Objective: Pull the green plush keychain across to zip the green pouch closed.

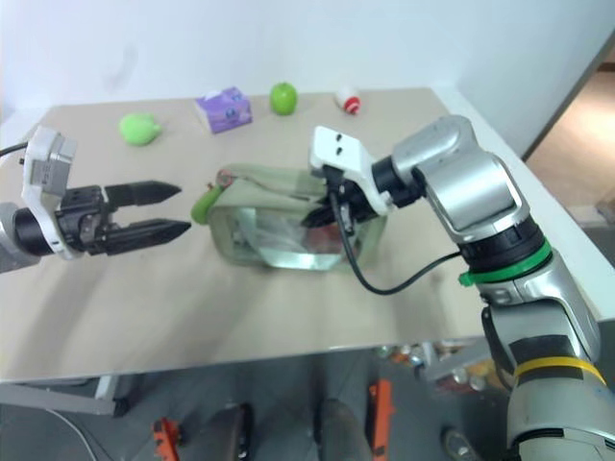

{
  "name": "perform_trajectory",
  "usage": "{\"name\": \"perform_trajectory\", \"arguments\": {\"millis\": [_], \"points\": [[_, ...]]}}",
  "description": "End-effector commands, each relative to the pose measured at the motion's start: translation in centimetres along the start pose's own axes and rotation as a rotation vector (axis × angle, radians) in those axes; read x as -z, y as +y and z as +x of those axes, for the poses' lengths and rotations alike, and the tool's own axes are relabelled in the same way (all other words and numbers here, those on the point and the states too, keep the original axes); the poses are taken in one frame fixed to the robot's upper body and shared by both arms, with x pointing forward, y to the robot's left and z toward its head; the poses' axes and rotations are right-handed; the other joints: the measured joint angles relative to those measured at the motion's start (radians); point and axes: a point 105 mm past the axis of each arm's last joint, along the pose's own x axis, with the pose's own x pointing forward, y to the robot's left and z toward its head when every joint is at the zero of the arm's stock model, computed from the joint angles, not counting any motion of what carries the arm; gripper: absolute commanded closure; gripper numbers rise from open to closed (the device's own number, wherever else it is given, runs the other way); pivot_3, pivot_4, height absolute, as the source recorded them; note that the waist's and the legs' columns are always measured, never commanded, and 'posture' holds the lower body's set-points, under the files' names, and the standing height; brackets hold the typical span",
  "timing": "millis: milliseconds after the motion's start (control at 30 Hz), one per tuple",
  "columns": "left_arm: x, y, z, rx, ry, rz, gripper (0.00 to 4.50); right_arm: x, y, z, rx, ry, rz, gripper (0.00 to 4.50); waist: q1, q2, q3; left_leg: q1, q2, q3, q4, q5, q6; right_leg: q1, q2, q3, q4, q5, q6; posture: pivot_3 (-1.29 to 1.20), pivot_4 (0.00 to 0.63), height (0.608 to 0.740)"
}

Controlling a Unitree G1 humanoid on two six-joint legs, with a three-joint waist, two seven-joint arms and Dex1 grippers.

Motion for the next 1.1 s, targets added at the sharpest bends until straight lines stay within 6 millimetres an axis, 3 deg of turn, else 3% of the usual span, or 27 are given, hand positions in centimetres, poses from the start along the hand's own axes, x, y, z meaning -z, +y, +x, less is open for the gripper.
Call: {"name": "perform_trajectory", "arguments": {"millis": [33,200,333,400,700,867,1100], "points": [[-0.8,-0.2,0.1,0.017,-0.023,0.028,0.0,-1.1,0.2,-0.5,0.014,-0.04,-0.068,3.56,0.0,0.0,0.0,0.0,0.0,0.0,0.0,0.0,0.0,0.0,0.0,0.001,0.0,0.0,0.0,0.0,0.15,0.74],[-0.6,-0.2,0.2,0.02,-0.021,0.025,0.0,-1.0,0.5,-1.6,-0.022,-0.036,-0.094,1.84,0.0,0.0,0.0,0.0,0.0,0.003,0.0,0.0,0.0,0.0,0.001,0.004,0.0,0.0,0.001,0.0,0.15,0.74],[-0.3,-0.3,0.4,0.03,-0.019,0.017,0.0,-3.0,2.0,-7.8,-0.147,-0.245,-0.155,1.84,0.007,-0.001,0.001,0.0,0.0,0.005,0.001,0.0,0.0,-0.001,0.001,0.007,0.0,0.001,0.001,0.0,0.15,0.74],[-0.2,-0.4,0.5,0.037,-0.016,0.012,0.0,-3.0,1.5,-9.4,-0.109,-0.283,-0.145,1.84,0.011,-0.002,0.001,0.0,0.0,0.006,0.001,0.0,0.0,0.0,0.001,0.007,-0.001,0.001,0.002,0.0,0.15,0.74],[0.2,-0.1,0.0,0.009,-0.002,0.019,0.0,1.0,-0.3,-14.5,0.186,-0.278,-0.062,1.84,0.01,-0.002,0.001,0.002,0.004,0.013,0.004,-0.001,0.0,-0.001,0.005,0.013,-0.001,0.002,-0.004,0.0,0.15,0.74],[0.1,0.7,-0.5,-0.019,-0.005,0.019,0.0,3.9,-0.5,-14.0,0.31,-0.269,0.022,1.84,0.01,-0.003,0.001,0.002,0.006,0.014,0.004,-0.001,0.0,-0.001,0.007,0.015,-0.001,0.002,-0.005,0.0,0.15,0.74],[0.0,1.8,-0.8,-0.048,-0.011,0.019,0.0,6.9,-0.3,-10.5,0.335,-0.241,0.144,1.84,0.009,-0.002,0.001,0.003,0.007,0.016,0.006,-0.001,0.001,-0.002,0.009,0.017,-0.001,0.005,-0.006,0.0,0.15,0.74]]}}
